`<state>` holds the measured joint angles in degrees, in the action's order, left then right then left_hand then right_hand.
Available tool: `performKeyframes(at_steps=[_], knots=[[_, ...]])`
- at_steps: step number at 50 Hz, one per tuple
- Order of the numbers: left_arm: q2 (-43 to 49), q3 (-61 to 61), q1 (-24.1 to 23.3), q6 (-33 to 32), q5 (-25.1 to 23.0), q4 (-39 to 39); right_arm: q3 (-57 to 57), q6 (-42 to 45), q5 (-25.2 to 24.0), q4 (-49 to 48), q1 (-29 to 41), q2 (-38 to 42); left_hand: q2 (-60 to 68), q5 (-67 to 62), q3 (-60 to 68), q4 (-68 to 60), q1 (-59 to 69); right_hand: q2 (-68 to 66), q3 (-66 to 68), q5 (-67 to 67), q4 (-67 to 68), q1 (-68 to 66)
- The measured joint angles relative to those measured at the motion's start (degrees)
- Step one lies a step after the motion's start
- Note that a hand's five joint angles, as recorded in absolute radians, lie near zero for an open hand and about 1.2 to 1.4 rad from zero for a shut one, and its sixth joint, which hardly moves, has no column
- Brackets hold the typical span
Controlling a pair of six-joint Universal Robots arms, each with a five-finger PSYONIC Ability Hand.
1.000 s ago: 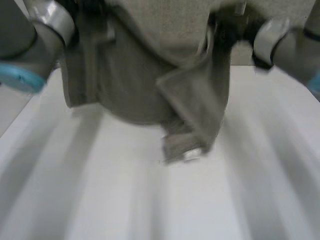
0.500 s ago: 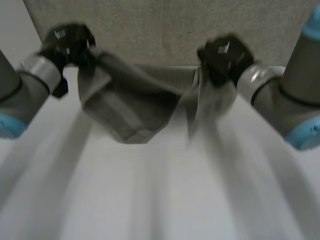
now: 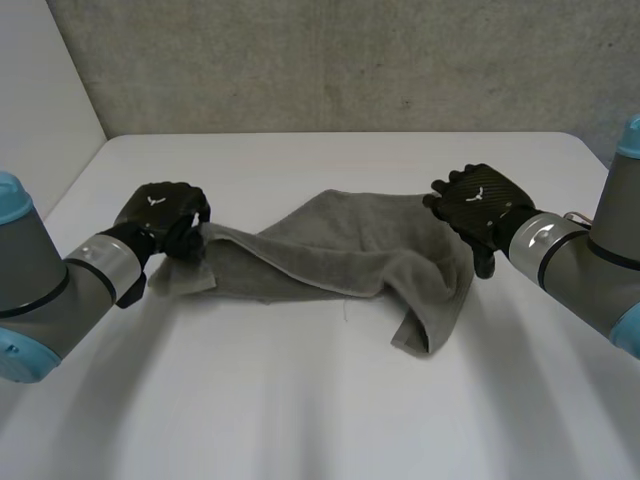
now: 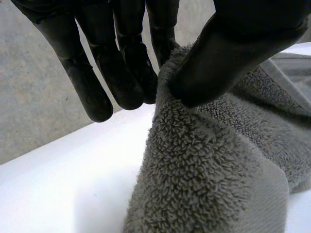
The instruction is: Fold the towel.
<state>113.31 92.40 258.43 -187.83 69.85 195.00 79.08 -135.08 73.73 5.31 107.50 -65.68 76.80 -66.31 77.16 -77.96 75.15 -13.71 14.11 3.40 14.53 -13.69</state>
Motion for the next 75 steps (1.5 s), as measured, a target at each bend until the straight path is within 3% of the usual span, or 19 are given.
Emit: performKeyframes(at_steps=[6,10,17,23,34,44,46,50,53,57,63,68,75], knots=[[-2.05,-0.45,-0.14,1.61,0.12,-0.09,2.81,-9.84,4.94,-0.20,0.42,-1.71,0.00,0.00,0.00,0.00,0.00,0.00,0.00,0.00,0.00,0.34],[-2.91,-0.82,-0.22,3.52,0.07,-0.08,6.69,-22.77,8.01,-0.48,0.54,-3.98,0.00,0.00,0.00,0.00,0.00,0.00,0.00,0.00,0.00,0.34],[-3.07,-1.50,-0.23,5.08,0.10,-0.03,14.58,-45.44,9.92,-2.88,0.43,-7.71,0.00,0.00,0.00,0.00,0.00,0.00,0.00,0.00,0.00,0.34],[-2.95,-1.90,-0.28,5.26,0.27,0.02,21.00,-55.34,11.13,-8.41,0.81,-8.04,0.00,0.00,0.00,0.00,0.01,0.00,0.00,0.00,0.00,0.34],[-2.91,-1.52,-0.60,5.19,0.46,0.03,23.74,-59.57,16.73,-16.35,6.77,-1.53,0.00,0.00,0.00,-0.01,0.00,0.00,0.00,0.00,0.00,0.34],[-2.70,-0.91,-0.89,5.19,0.47,0.03,21.69,-62.13,17.60,-20.66,11.45,2.85,0.00,0.00,0.00,-0.01,0.00,-1.16,0.75,1.21,0.79,-1.68],[-2.65,-0.85,-0.94,5.19,0.46,0.03,21.26,-62.22,17.86,-21.53,11.78,3.37,0.00,0.00,0.00,-0.01,0.00,-5.63,5.02,6.40,4.89,-6.26],[-2.59,-0.84,-0.99,5.19,0.46,0.07,20.73,-62.15,18.94,-23.87,12.03,4.34,0.00,0.00,0.00,-0.01,0.00,-28.22,27.26,27.45,25.90,-27.55],[-2.64,-0.97,-0.96,5.22,0.49,0.09,20.72,-61.79,20.18,-26.40,11.79,5.05,0.00,0.00,0.00,-0.02,0.00,-51.10,50.05,51.79,50.14,-51.50],[-2.76,-1.31,-0.67,5.64,0.52,0.11,20.85,-61.44,21.14,-28.53,11.36,5.40,0.00,0.00,0.00,-0.20,0.00,-60.72,60.28,62.40,60.63,-61.41],[-3.28,-2.16,0.02,7.22,0.55,0.05,20.91,-60.63,21.45,-29.04,9.52,4.81,0.00,0.00,0.00,-0.20,0.00,-59.66,59.56,60.50,59.23,-60.14],[-4.27,-2.57,1.42,8.56,0.55,-0.02,21.40,-58.18,21.12,-27.99,6.94,3.75,0.00,0.00,0.00,-0.21,0.00,-39.70,39.37,39.90,39.28,-39.75],[-4.72,-2.15,2.09,9.15,0.55,-0.06,23.14,-55.07,21.17,-27.13,6.04,3.65,0.00,0.00,0.00,-0.21,0.00,-32.02,31.31,30.83,31.10,-31.18]])
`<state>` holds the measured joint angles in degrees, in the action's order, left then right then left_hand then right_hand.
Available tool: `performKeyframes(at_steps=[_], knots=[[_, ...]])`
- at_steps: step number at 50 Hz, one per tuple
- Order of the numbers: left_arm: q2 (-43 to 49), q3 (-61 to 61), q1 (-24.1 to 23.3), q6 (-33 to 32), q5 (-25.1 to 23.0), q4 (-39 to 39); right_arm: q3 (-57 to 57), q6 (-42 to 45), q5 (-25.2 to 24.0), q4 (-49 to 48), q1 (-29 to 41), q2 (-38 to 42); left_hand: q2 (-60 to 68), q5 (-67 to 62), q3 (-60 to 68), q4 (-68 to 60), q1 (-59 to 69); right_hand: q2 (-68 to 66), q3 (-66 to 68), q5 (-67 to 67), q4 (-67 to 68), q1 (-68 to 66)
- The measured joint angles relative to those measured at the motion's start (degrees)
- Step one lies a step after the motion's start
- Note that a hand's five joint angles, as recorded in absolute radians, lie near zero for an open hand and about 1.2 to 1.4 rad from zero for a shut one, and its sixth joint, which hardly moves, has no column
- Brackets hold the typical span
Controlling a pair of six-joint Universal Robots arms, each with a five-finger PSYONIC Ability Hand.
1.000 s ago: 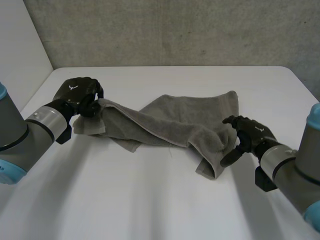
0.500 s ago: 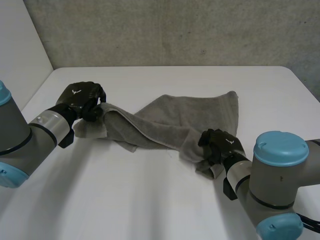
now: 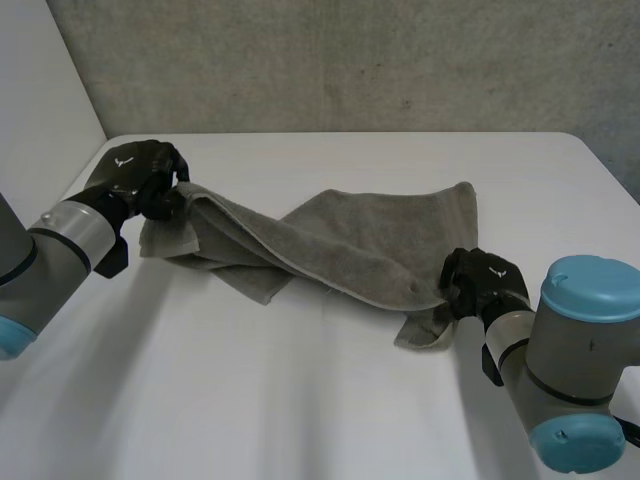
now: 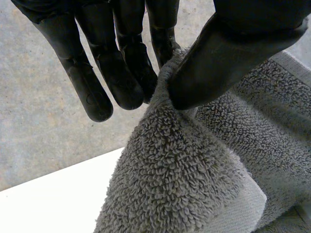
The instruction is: Fold the towel.
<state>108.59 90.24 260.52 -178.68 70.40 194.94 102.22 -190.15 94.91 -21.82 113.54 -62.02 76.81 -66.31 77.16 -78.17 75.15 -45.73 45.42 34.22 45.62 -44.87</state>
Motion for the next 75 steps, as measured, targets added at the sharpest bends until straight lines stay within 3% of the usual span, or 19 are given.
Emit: performKeyframes(at_steps=[16,21,28,31,38,40,43,48,53,59,66,70,75], knots=[[0.18,0.95,-0.56,0.83,0.00,0.00,1.31,-0.15,-0.11,0.02,0.52,0.52,0.00,0.00,0.00,-0.01,0.00,-1.46,1.61,3.03,1.56,-2.28],[0.13,0.99,-0.51,0.95,0.01,-0.04,1.67,-0.37,-0.54,0.06,0.51,0.43,0.00,0.00,0.00,-0.01,0.00,-26.68,25.84,27.77,25.91,-27.67],[-0.69,-0.65,0.12,0.90,-0.04,-0.12,-2.25,0.62,-4.46,2.49,-0.38,-3.07,0.00,0.00,0.00,-0.01,0.00,-29.25,29.58,32.27,30.70,-31.07],[-2.79,-3.02,0.61,0.96,-0.08,-0.83,-8.28,3.31,-8.86,8.33,-1.92,-6.67,0.00,0.00,0.00,-0.01,0.00,-29.26,29.63,32.29,30.70,-31.07],[-10.61,-13.61,1.85,3.03,-0.24,-7.01,-34.08,17.43,-22.46,37.67,-7.66,-14.05,0.00,0.00,0.00,-0.02,0.05,-29.27,29.60,32.31,30.71,-31.08],[-12.17,-16.20,2.00,3.97,-0.37,-8.62,-40.16,21.07,-24.04,43.52,-8.52,-14.71,0.00,0.00,0.00,-0.02,0.05,-29.27,29.60,32.31,30.71,-31.07],[-14.23,-19.87,2.29,5.60,-0.62,-10.94,-49.20,27.29,-24.31,50.51,-9.45,-15.25,0.00,0.00,0.00,-0.02,0.05,-29.28,29.61,32.31,30.71,-31.07],[-15.54,-22.61,3.42,7.31,-0.93,-13.60,-57.29,37.76,-19.37,54.71,-10.14,-15.54,0.00,0.00,0.00,-0.02,0.05,-29.28,29.66,32.31,30.72,-31.07],[-13.17,-21.47,4.19,7.14,-1.00,-14.58,-56.34,44.67,-15.56,54.05,-9.68,-14.45,0.00,0.00,0.15,-0.02,0.05,-29.30,29.67,32.33,30.72,-31.08],[-3.23,-21.33,4.28,3.22,-0.92,-15.40,-53.63,53.46,-13.71,51.49,-7.07,-8.27,0.00,0.00,0.22,-0.02,0.05,-30.20,29.90,32.35,30.73,-31.08],[12.66,-31.95,3.12,-7.25,-0.10,-15.47,-56.46,61.45,-12.04,36.93,-3.23,3.93,0.00,0.00,0.22,-0.02,0.05,-30.20,29.90,32.41,30.74,-31.08],[17.96,-42.21,2.14,-7.56,0.83,-13.84,-61.16,62.63,-10.62,26.07,-2.78,8.01,0.00,0.00,0.22,-0.02,0.05,-30.20,29.90,32.41,30.74,-31.08],[21.02,-57.74,0.70,-2.81,4.07,-6.90,-68.07,60.81,-8.93,11.76,-2.76,9.66,0.00,0.01,0.27,-0.03,0.06,-30.20,29.91,32.42,31.03,-31.08]])
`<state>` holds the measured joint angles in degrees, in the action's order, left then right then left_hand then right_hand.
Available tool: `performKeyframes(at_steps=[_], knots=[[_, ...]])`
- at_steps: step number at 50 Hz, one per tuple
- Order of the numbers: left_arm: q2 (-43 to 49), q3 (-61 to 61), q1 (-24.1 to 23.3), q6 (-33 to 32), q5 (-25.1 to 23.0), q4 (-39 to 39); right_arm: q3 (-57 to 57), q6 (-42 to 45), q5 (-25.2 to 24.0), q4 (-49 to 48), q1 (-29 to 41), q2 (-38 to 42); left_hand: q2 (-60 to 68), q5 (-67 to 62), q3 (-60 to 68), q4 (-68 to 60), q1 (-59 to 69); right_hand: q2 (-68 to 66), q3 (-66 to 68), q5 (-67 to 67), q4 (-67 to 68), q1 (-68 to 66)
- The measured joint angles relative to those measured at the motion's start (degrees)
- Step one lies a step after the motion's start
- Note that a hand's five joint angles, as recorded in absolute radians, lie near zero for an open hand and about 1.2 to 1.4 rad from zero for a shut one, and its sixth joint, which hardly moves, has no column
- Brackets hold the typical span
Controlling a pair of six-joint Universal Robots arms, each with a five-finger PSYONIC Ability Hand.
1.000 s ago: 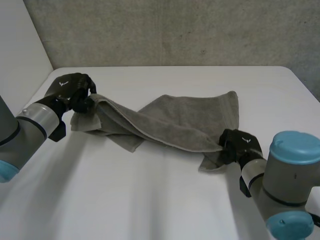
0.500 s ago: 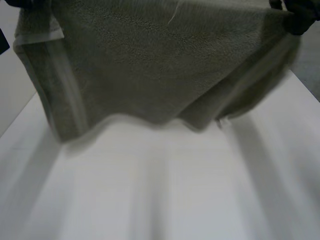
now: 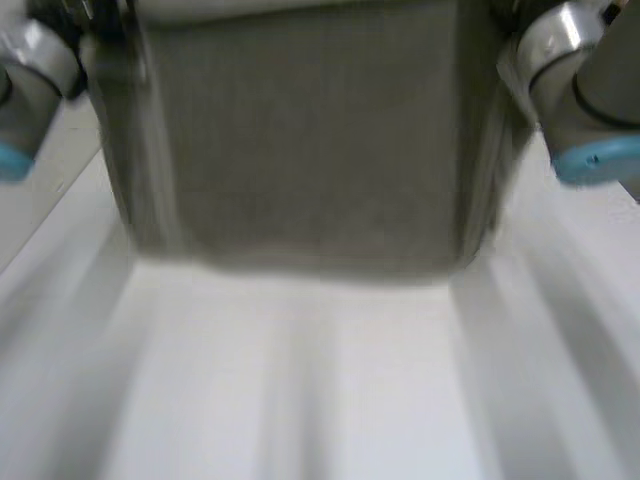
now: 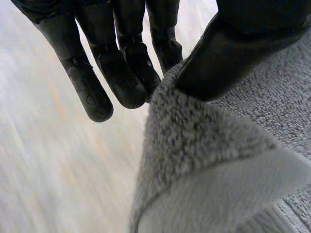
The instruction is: Fold the towel.
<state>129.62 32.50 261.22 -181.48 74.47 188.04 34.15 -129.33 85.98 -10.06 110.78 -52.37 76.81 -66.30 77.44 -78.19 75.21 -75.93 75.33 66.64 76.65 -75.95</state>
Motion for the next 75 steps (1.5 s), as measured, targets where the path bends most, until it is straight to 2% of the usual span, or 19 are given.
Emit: performKeyframes(at_steps=[3,6,11,17,21,25,28,34,38,41,47,51,67,75], knots=[[-0.76,-7.52,-0.48,4.73,2.43,7.29,-2.76,-5.60,0.53,-8.45,-0.44,-2.23,0.00,-0.01,0.00,0.00,0.00,-0.16,0.00,0.11,0.00,0.00],[-2.11,-9.21,-0.54,7.24,3.29,11.20,-2.49,-10.63,0.07,-11.33,-0.89,-4.50,0.05,-0.05,0.00,0.00,0.00,-0.28,0.01,0.49,0.00,0.00],[-4.06,-4.61,-0.18,8.63,2.69,12.03,2.16,-15.46,-2.83,-8.72,-2.22,-7.42,0.17,-0.37,0.01,0.00,0.00,-0.28,0.01,0.64,0.00,0.00],[-7.05,13.96,1.89,8.13,-2.65,10.06,15.10,-16.24,-10.74,4.34,-4.40,-9.98,0.17,-0.41,0.00,0.00,0.00,-0.28,0.01,0.65,0.00,0.00],[-8.63,29.57,3.74,6.92,-8.18,10.44,27.16,-13.77,-15.62,12.22,-5.20,-10.90,0.17,-0.43,0.01,0.00,0.00,-0.28,0.01,0.65,0.00,0.00],[-8.96,39.52,4.47,3.96,-12.13,11.94,37.23,-10.57,-18.30,13.53,-5.46,-11.72,0.17,-0.48,0.01,0.00,0.01,-0.29,0.01,0.65,0.00,0.00],[-8.61,46.79,4.81,-1.56,-14.79,13.59,45.78,-7.65,-19.59,11.36,-5.54,-12.28,0.17,-0.49,0.01,-0.01,0.03,-0.29,0.01,0.65,0.01,0.00],[-6.84,53.81,4.98,-14.36,-16.35,14.68,56.32,-5.18,-19.96,4.47,-5.44,-12.40,0.17,-0.49,0.01,0.00,0.11,-0.30,0.01,0.65,0.01,0.00],[-6.02,55.47,4.90,-19.82,-16.20,13.98,59.27,-5.24,-19.78,2.05,-5.41,-12.36,0.14,-0.47,-0.07,0.21,0.10,-0.30,0.01,0.65,0.01,0.00],[-5.73,56.50,4.73,-21.93,-16.07,13.03,60.50,-5.56,-19.62,1.28,-5.43,-12.40,-5.43,4.78,-6.02,6.75,-3.84,-0.30,0.01,0.65,0.01,0.00],[-5.90,58.15,4.43,-22.82,-16.05,11.81,61.42,-6.09,-19.45,1.28,-5.47,-12.73,-29.65,29.16,-29.81,30.41,-27.54,-0.30,0.01,0.65,0.01,0.00],[-6.83,59.15,4.40,-22.51,-15.97,11.51,61.55,-6.70,-19.44,1.47,-5.51,-12.96,-36.62,37.01,-36.68,37.59,-35.52,-0.30,0.01,0.65,0.01,0.00],[-15.01,68.33,3.97,-22.37,-16.19,10.05,61.80,-7.61,-19.39,1.55,-5.55,-13.03,-46.00,47.41,-46.33,47.11,-44.40,-0.30,0.02,0.65,0.01,0.00],[-14.61,69.37,3.05,-21.96,-15.81,11.26,62.05,-7.61,-19.36,1.54,-5.48,-13.03,-46.26,47.70,-46.45,47.41,-44.41,-0.30,0.02,0.65,0.01,0.00]])
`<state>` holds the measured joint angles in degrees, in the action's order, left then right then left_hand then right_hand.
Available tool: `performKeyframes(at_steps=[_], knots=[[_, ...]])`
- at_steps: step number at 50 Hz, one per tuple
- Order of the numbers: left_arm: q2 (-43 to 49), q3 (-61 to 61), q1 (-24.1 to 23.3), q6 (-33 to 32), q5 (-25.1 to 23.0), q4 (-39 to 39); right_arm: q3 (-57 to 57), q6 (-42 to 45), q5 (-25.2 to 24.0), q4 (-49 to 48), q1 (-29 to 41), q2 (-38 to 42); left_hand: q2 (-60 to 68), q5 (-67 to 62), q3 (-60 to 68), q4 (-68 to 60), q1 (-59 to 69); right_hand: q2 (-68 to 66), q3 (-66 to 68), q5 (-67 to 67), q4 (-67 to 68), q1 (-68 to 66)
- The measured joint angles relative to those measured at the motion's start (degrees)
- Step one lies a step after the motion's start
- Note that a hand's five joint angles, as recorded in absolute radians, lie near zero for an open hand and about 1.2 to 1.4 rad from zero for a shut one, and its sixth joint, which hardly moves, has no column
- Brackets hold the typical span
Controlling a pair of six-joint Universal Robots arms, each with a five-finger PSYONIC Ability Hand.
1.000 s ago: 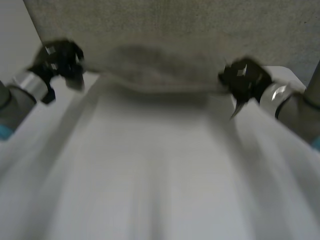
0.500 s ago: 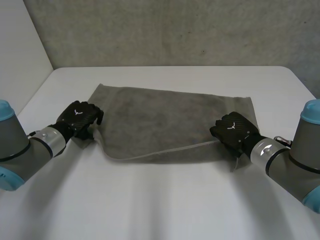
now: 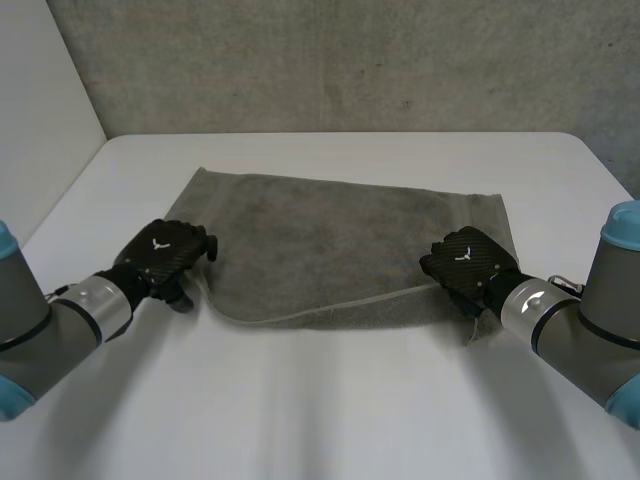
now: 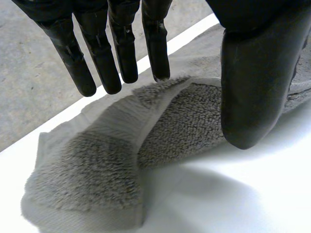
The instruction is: Fold the towel.
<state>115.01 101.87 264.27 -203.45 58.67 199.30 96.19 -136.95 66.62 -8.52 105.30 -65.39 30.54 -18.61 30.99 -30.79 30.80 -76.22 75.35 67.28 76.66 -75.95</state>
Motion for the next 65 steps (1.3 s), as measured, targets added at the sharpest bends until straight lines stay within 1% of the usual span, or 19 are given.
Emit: performKeyframes(at_steps=[6,10,14,16,18,24,28,31,35,45,48,50,51,52,60,65], knots=[[3.59,-1.42,-2.87,0.12,0.43,3.78,0.34,0.01,0.09,0.00,0.09,-0.01,0.00,-0.35,0.00,0.00,0.00,0.00,0.00,0.00,0.00,0.00],[6.20,-2.58,-4.69,-0.12,1.65,7.16,0.76,0.01,0.29,0.04,0.10,-0.06,2.64,-4.85,2.38,-2.44,2.47,0.00,0.00,0.00,0.00,0.00],[8.08,-4.11,-5.59,-0.27,4.41,9.66,1.17,0.02,0.57,0.13,0.07,-0.08,13.80,-15.23,13.17,-13.34,13.39,0.00,0.00,0.00,0.00,0.00],[8.52,-4.74,-5.72,-0.29,6.19,10.24,1.31,0.01,0.66,0.18,0.04,-0.08,22.77,-24.30,22.10,-22.43,21.97,0.00,0.00,0.00,0.00,0.00],[8.59,-5.09,-5.72,-0.30,7.95,10.51,1.41,0.01,0.72,0.26,0.00,-0.09,26.66,-28.14,25.96,-26.46,25.97,0.00,0.00,0.00,0.00,0.00],[7.45,-4.84,-5.30,-0.31,12.79,10.53,1.47,0.06,1.07,0.51,-0.08,-0.11,27.43,-29.09,26.80,-27.37,26.81,0.00,0.00,0.00,0.00,0.00],[6.21,-4.02,-4.54,-0.38,16.27,10.55,1.48,0.09,1.43,0.69,-0.05,-0.33,25.40,-27.46,24.95,-25.12,25.16,0.00,0.00,0.00,0.00,0.00],[5.69,-3.51,-3.68,-0.43,17.69,10.58,1.56,0.08,1.57,0.83,0.00,-0.64,24.87,-27.06,24.49,-24.60,24.65,0.00,0.00,0.00,0.00,0.00],[5.46,-3.04,-2.57,-0.46,18.28,10.50,1.70,0.01,1.65,1.21,0.04,-1.13,24.86,-27.07,24.49,-24.61,24.67,-0.02,0.00,0.00,0.00,0.00],[5.01,-2.21,-0.89,-0.13,17.94,9.99,1.79,-1.17,1.88,2.36,0.01,-1.68,25.80,-27.37,25.26,-25.48,25.07,-0.17,0.00,0.00,0.00,0.00],[4.10,-2.15,-0.73,0.15,17.94,9.86,1.69,-2.21,2.38,2.63,-0.01,-1.69,31.02,-32.71,30.45,-30.97,30.34,-0.17,0.00,0.00,0.00,0.00],[3.22,-1.98,-0.70,0.32,17.90,9.74,1.55,-3.07,3.07,2.76,-0.04,-1.68,41.30,-42.59,40.85,-41.39,40.54,-0.17,0.00,0.00,0.00,0.00],[2.80,-1.83,-0.72,0.38,17.86,9.68,1.47,-3.44,3.47,2.80,-0.05,-1.69,44.79,-45.96,44.25,-44.70,43.48,-0.17,0.00,0.00,0.00,0.00],[2.35,-1.62,-0.76,0.41,17.82,9.61,1.35,-3.82,3.99,2.82,-0.06,-1.68,45.87,-46.57,45.75,-46.41,43.87,-0.17,0.00,0.00,0.00,0.00],[-0.89,0.05,-1.06,0.34,17.47,9.33,0.47,-5.18,8.50,3.93,-0.19,-2.22,45.91,-46.61,45.88,-47.08,43.88,-0.18,0.00,0.00,0.00,0.00],[-5.22,1.39,-0.57,0.36,16.88,8.96,-0.51,-5.33,10.20,7.61,-0.68,-5.61,45.91,-46.62,45.88,-47.12,44.02,-0.18,0.00,0.00,0.00,0.00]])
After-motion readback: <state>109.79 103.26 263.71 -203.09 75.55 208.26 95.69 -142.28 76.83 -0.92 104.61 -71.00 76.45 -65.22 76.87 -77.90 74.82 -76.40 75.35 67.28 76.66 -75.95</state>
